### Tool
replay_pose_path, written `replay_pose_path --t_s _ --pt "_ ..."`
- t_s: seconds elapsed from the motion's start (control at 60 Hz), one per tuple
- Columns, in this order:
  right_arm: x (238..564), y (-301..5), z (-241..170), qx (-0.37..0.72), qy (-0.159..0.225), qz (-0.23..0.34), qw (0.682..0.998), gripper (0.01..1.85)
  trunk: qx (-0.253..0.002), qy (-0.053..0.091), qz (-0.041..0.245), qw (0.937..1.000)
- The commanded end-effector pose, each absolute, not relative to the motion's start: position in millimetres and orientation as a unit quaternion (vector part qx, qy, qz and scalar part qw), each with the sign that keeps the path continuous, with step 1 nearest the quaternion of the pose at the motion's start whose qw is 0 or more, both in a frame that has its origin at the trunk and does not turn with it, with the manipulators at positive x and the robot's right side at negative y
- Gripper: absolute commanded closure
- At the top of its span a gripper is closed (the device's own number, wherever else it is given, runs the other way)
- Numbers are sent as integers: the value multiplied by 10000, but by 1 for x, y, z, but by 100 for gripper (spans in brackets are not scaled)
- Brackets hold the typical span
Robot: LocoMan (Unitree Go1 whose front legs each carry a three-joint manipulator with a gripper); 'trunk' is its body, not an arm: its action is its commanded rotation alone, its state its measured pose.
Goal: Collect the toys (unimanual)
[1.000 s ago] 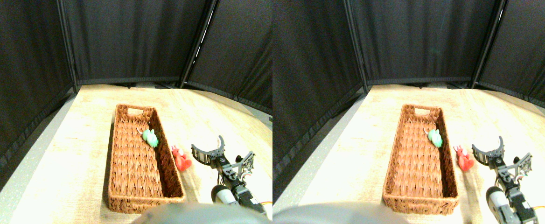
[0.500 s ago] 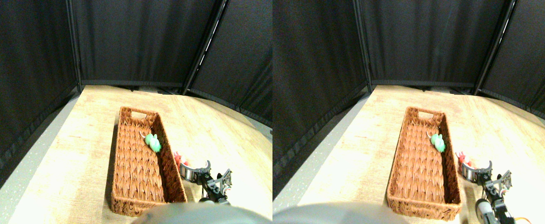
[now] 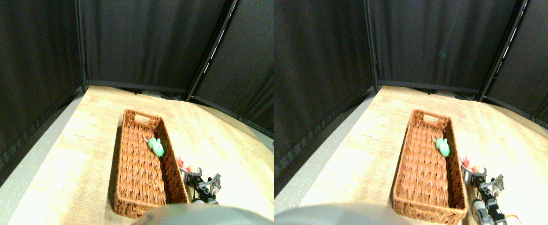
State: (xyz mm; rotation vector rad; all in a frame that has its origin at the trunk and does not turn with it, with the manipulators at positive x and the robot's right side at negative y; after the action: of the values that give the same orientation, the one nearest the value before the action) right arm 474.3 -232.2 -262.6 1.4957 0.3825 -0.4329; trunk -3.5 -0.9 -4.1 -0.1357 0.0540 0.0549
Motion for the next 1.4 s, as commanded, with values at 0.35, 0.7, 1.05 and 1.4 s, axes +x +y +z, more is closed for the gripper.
replay_pose_path --t_s 0.35,0.7,1.05,1.4 --pt "481 -235 -263 6381 931 -2245 7306 180 -621 333 265 9972" --pt "480 -243 -224 6163 669 -1945 7602 174 -599 290 149 9977" --pt "487 -226 -162 5610 818 -978 8179 180 -768 185 244 9966" --pt "500 -192 -124 5636 1111 -239 8182 180 -1145 37 607 9916"
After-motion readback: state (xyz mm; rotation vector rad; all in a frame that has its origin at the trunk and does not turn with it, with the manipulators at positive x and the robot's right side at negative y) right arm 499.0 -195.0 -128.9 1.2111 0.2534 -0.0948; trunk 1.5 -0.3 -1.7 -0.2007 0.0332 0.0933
